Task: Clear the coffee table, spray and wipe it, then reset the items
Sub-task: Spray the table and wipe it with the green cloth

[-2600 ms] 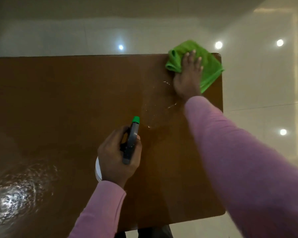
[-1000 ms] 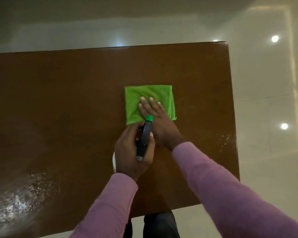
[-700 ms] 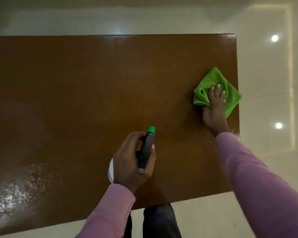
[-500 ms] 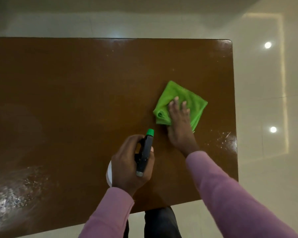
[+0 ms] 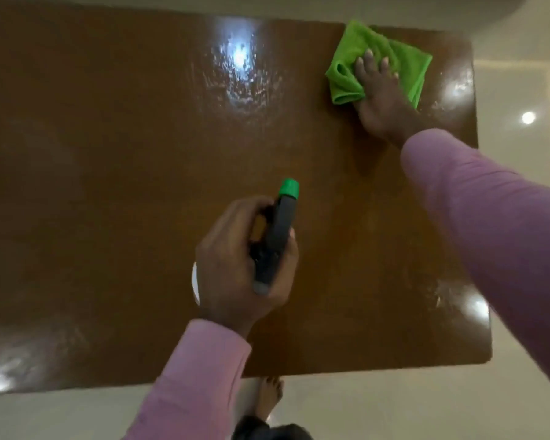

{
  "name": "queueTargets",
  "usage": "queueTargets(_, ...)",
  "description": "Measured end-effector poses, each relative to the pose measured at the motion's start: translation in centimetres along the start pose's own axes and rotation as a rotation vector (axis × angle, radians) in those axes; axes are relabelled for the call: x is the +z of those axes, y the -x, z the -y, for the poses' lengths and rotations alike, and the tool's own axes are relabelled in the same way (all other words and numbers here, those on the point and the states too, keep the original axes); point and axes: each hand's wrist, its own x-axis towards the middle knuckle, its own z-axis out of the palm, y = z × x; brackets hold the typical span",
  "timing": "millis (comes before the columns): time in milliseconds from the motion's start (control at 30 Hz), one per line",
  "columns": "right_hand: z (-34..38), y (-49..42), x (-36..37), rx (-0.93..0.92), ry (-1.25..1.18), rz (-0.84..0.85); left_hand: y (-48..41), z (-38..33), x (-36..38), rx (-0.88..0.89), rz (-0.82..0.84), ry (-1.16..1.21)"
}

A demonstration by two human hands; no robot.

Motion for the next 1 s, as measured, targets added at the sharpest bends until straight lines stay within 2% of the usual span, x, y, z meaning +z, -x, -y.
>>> queueTargets(167, 0.8, 17.2, 5.6, -0.21, -0.025, 0.009, 0.2, -0.1, -0.4, -0.008, -0.084, 0.058)
queueTargets(267, 1.5, 27.4, 8.0, -0.218, -0.053, 0.088, 0.0, 0.2, -0.8, -0.038, -0.108, 0.089)
queueTargets(333, 1.2, 29.9, 8.7, -0.203, -0.047, 0.099, -0.2, 0.2, -0.7, -0.022, -0.11, 0.094)
queueTargets(467, -0.6, 22.0, 7.5, -0.144, -0.049, -0.013, -0.3, 0.8, -0.2, 0.025, -0.124, 0.111)
queueTargets(600, -3.6, 8.5, 2.2, 0.066, -0.04, -0.145, 1.1, 1.9, -0.6, 0.132, -0.177, 0.154)
queueTargets(700, -4.0, 3.7, 0.2, 0.169, -0.109, -0.222, 1.5, 3.9, -0.9, 0.179, -0.218, 0.269)
queueTargets(833, -3.2, 5.4, 1.0, 0.149, -0.019, -0.311, 2.3, 5.4, -0.8, 0.238, -0.306, 0.36)
queueTargets(1000, -1.7, 14.0, 2.7, 0.028, -0.06, -0.196, 2.0, 3.4, -0.2, 0.256, -0.349, 0.278)
